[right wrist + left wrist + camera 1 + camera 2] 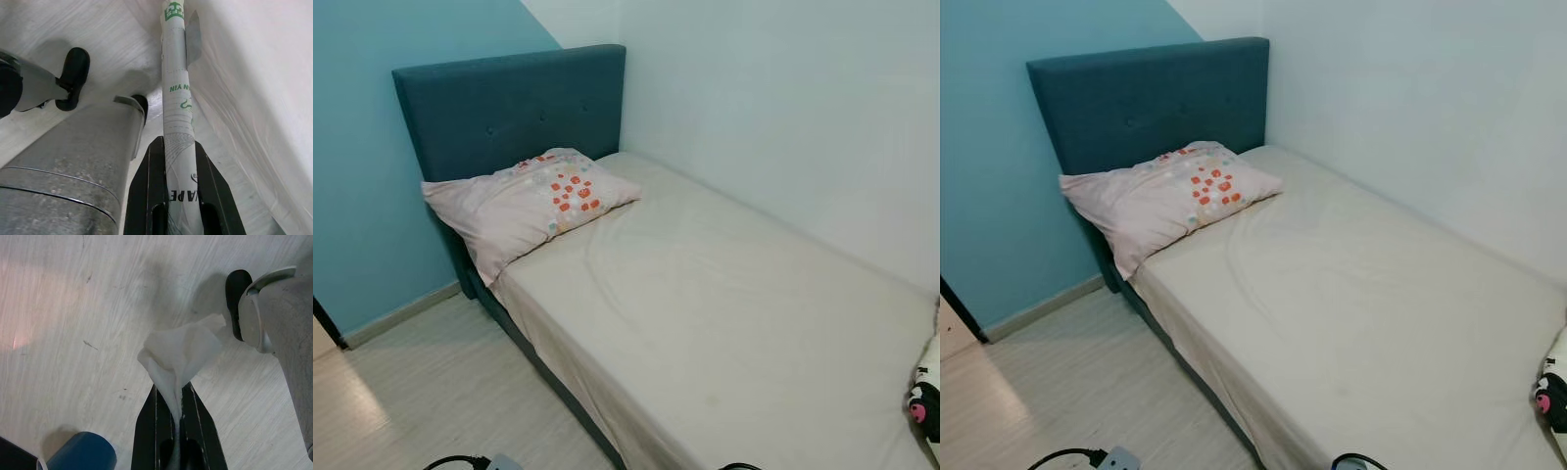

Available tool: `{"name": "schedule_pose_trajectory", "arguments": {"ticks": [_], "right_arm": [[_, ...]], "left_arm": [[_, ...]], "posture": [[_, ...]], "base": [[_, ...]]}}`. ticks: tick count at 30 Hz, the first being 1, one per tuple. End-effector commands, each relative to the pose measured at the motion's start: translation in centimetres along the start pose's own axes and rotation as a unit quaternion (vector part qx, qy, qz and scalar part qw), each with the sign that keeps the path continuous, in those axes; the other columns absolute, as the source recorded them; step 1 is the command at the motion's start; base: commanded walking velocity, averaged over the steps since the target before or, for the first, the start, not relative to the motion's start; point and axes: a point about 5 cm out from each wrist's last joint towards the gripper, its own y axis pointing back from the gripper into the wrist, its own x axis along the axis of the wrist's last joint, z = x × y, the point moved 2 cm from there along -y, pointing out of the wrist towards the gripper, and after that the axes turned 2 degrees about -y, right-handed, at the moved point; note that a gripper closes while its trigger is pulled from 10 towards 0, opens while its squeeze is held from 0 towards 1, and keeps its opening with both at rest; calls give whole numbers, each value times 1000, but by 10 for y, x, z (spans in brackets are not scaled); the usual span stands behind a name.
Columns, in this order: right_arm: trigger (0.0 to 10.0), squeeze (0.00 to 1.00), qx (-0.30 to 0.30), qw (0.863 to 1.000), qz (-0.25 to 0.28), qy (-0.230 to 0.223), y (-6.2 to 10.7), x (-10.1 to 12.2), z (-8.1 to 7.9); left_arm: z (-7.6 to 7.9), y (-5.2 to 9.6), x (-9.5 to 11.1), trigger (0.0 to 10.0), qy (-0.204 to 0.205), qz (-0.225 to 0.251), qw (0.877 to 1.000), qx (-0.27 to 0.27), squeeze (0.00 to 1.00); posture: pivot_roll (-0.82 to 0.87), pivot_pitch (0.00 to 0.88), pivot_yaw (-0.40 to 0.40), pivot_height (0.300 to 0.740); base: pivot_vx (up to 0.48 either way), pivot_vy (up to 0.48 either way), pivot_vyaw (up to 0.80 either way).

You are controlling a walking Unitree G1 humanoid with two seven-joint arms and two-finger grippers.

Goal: Clean up the room

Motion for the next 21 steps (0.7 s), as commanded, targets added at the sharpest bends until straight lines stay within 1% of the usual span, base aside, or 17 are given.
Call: {"name": "schedule_pose_trajectory", "arguments": {"ticks": [1,4,6,10,13,14,16,19,21], "right_arm": [[10000,0,-18,1000,0,-3,0,1,5],[10000,0,-23,1000,0,17,1,2,8],[10000,0,-16,1000,-4,26,2,-2,10],[10000,0,-17,1000,-7,25,3,-6,14],[10000,0,-15,999,-17,41,7,-17,24],[10000,0,-15,999,-17,41,7,-17,24],[10000,0,-16,999,-17,45,7,-15,26],[10000,0,-16,998,-14,54,7,-5,31],[10000,0,-16,998,-13,54,6,-3,31]], "left_arm": [[19,1,-2,10000,2,-7,999,-32,0],[18,1,-2,10000,-1,-9,999,-32,0],[17,1,-2,10000,-3,-9,999,-31,0],[17,1,-3,10000,-3,-13,999,-31,0],[16,0,-4,10000,-6,-19,999,-29,0],[16,0,-4,10000,-6,-19,999,-29,0],[12,2,-13,10000,2,-27,999,-28,0],[7,3,-23,10000,7,-35,999,-26,0],[7,3,-24,10000,9,-36,999,-25,0]], "posture": [[55,0,-100,740],[55,0,-100,740],[55,0,-100,740],[56,0,-99,740],[56,0,-95,740],[56,0,-95,740],[56,0,-94,740],[56,0,-93,740],[56,0,-93,740]], "base": [[0,0,0],[0,0,0],[0,0,775],[0,0,775],[0,0,775],[0,0,775],[0,0,775],[0,0,775],[0,0,775]]}}
